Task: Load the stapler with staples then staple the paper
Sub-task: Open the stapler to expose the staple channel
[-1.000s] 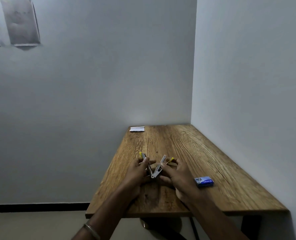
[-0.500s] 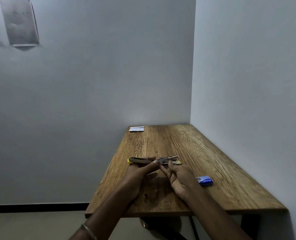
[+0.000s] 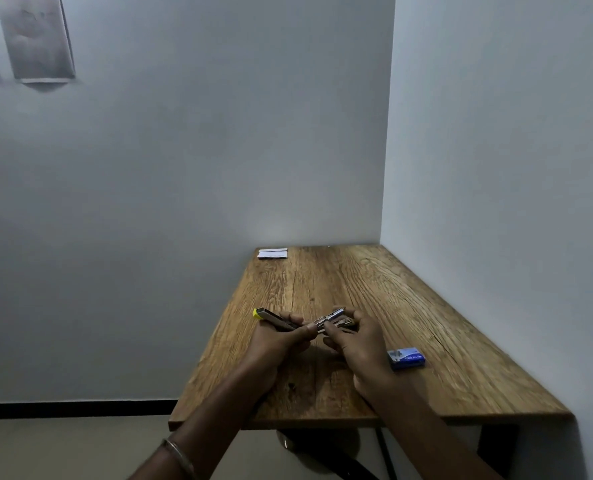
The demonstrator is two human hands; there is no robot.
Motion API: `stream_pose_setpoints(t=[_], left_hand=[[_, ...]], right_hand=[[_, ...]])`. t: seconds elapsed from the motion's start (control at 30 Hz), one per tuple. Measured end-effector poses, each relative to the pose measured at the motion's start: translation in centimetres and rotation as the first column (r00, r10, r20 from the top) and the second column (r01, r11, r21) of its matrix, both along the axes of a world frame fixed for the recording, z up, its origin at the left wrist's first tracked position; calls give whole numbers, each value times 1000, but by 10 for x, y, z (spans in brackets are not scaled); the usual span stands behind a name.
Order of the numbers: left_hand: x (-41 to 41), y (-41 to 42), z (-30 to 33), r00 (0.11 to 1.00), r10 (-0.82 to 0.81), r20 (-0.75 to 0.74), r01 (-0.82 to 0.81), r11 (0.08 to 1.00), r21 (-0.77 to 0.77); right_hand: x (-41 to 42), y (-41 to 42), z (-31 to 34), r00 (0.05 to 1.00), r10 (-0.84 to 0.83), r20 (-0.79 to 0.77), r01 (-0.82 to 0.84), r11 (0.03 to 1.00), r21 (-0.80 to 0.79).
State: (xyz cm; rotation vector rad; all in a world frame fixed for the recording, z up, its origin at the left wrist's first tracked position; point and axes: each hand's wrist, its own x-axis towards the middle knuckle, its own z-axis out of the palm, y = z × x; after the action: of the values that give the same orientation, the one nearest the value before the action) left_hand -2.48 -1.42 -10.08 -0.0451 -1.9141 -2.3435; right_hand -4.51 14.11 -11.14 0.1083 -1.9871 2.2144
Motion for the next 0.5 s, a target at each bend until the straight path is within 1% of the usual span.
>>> stream_pose_setpoints(t=[0.07,0.1,0.17,0.2,0.23,0.33,0.43,0.5], left_hand=[[-1,0,1,1000,-20,23,19,999,34],[-1,0,1,999,-35,32,33,998,62],[-2,-2,2,998,-55,37,51,993,107],[-3,-3,1,998,-57,39,52,992,118],[-3,-4,1,998,-55,43,49,991,122],[-4,-5,-1,998,-34,53,28,993,115],[-5,-4,-3,999,-9,39,4,993,115],[-4,-3,-4,1000,5,25,-8,994,107]], right_hand=[[1,2,4,996,-52,-79,67,977,203],[1,3,8,989,-71,-127,107,945,308],[2,6,18,968,-89,-235,198,843,501],[1,8,24,957,-78,-281,228,799,556],[1,12,30,950,-52,-309,233,776,586],[3,22,45,944,60,-324,182,724,665],[8,24,46,889,84,-449,304,626,718],[13,21,39,854,122,-506,342,601,722]])
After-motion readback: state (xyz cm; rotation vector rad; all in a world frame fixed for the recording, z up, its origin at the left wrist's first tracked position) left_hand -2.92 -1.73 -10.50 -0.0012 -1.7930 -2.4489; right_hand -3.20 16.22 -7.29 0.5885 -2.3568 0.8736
